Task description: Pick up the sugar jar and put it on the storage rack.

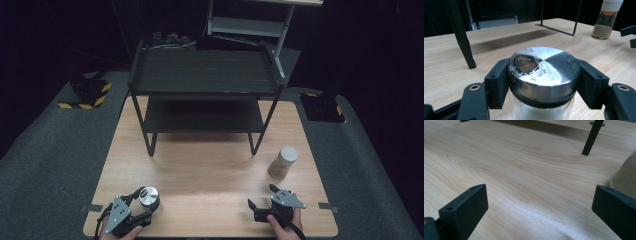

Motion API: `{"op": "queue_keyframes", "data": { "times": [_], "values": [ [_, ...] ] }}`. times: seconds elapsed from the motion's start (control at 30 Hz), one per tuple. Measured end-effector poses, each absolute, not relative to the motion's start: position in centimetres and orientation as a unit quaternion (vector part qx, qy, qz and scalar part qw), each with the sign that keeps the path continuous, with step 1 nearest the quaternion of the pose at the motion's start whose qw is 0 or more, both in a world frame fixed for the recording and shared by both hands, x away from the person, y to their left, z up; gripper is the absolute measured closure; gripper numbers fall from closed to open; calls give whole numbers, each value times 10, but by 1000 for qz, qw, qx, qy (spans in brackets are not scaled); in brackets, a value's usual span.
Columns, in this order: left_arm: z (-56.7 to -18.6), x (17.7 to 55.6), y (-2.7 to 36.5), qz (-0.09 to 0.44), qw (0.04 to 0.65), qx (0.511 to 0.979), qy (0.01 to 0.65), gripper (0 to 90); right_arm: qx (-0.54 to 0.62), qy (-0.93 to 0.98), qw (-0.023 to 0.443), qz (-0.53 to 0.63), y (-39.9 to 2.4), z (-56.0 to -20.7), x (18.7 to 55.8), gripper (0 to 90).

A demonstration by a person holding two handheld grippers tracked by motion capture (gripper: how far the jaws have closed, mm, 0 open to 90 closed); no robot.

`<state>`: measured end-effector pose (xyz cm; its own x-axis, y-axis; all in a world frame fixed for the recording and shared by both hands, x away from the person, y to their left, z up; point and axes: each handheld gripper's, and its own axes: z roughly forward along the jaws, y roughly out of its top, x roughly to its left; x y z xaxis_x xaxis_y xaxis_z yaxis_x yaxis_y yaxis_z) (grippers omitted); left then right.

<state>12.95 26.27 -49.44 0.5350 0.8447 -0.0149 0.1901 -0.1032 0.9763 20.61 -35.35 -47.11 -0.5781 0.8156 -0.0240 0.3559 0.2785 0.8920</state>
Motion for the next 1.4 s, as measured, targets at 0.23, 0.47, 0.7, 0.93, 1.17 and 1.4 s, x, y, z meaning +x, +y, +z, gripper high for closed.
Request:
{"op": "queue_keyframes", "data": {
  "times": [0.23,0.47,0.7,0.93,1.17,1.4],
  "values": [
    [-495,129,263,297,553,679,381,346,388,760,250,458,-353,-471,206,6],
    [-492,131,262,296,553,677,384,350,388,760,248,459,-353,-470,207,6],
    [-487,133,259,301,561,671,380,351,389,759,247,459,-354,-470,207,6],
    [-477,133,256,307,567,667,374,351,390,759,246,460,-354,-471,207,6],
    [-463,136,254,312,569,662,375,351,389,759,245,460,-354,-470,208,6],
    [-441,145,253,315,577,657,369,351,390,759,244,461,-355,-470,208,5]
  ]
}}
